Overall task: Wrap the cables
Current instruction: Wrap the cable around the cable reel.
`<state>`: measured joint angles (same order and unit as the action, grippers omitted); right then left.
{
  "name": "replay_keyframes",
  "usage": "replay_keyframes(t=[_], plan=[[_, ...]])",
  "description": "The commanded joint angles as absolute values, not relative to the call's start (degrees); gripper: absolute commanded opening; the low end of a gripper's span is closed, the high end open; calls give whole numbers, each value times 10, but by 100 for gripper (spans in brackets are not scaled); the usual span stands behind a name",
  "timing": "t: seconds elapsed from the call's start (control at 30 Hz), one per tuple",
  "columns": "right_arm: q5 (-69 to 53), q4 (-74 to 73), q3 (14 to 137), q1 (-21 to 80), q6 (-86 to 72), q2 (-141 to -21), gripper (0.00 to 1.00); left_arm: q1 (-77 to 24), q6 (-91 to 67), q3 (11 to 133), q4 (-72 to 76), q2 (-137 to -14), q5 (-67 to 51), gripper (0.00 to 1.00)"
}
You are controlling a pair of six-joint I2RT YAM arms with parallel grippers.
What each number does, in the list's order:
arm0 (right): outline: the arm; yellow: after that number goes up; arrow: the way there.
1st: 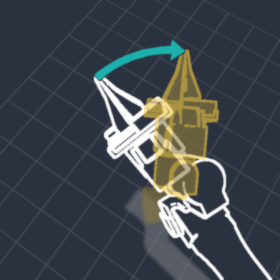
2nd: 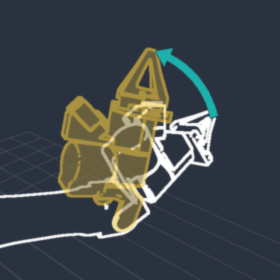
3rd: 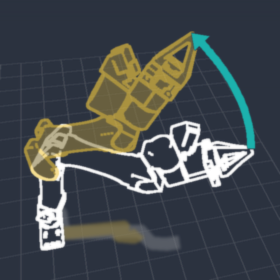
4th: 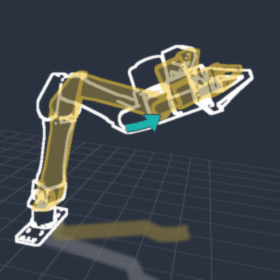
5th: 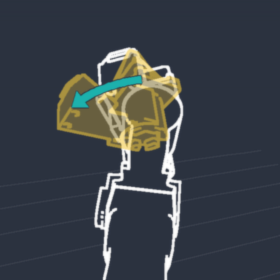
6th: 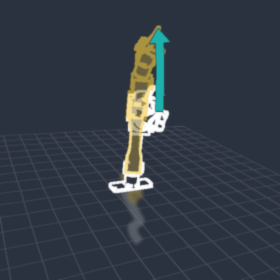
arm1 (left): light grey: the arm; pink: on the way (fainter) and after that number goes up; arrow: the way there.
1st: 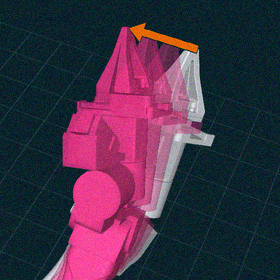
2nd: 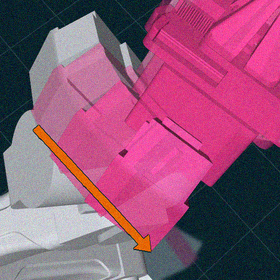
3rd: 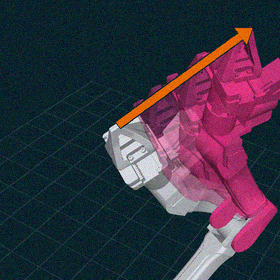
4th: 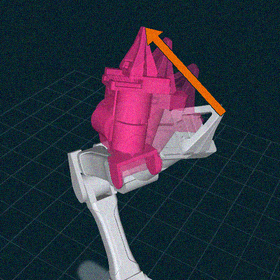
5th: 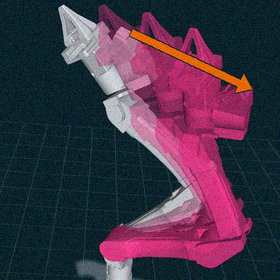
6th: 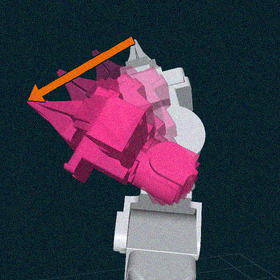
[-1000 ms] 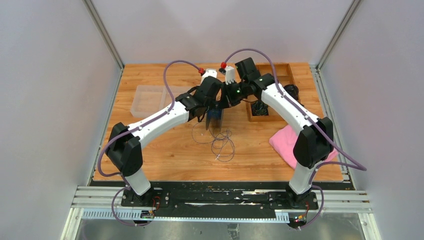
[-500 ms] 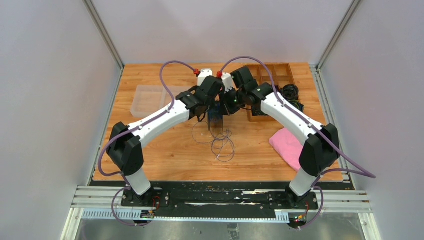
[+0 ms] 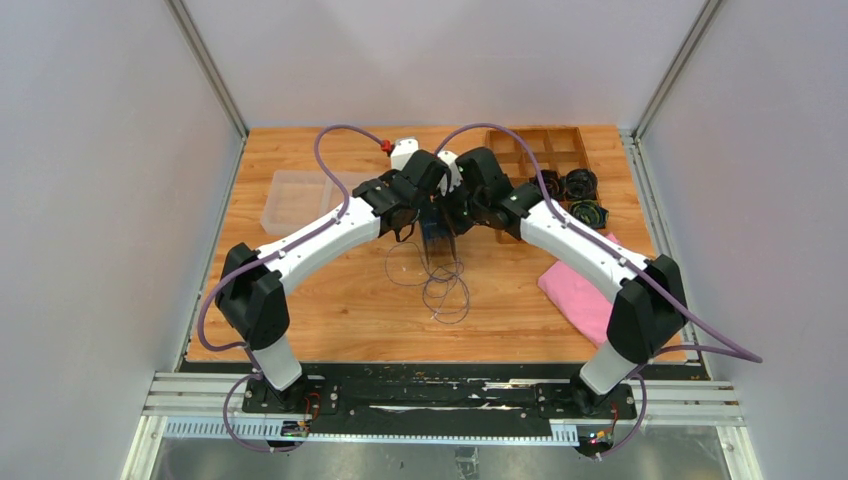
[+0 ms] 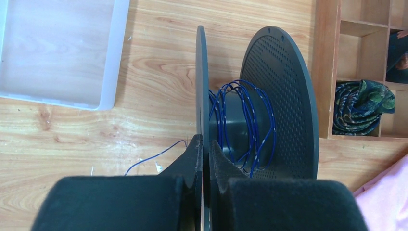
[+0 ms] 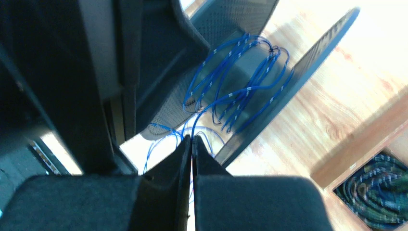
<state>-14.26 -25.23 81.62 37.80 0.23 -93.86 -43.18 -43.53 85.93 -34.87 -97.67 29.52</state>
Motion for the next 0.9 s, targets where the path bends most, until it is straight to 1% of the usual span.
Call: replay_keyframes(t=[0.0,0.2,0.53,0.87], plan=[[-42,-216,762,385,50,-906,1,-430,-470,875,-389,-969,269,0],[6,-176,711,405,75,-879,1,-429,-483,873,-395,-969,267,0],[56,-180,712,406,106,-877,1,-429,-487,863,-393,-963,289,0],[64,-185,708,407,119,-865,2,-429,-478,860,-386,-969,295,0]])
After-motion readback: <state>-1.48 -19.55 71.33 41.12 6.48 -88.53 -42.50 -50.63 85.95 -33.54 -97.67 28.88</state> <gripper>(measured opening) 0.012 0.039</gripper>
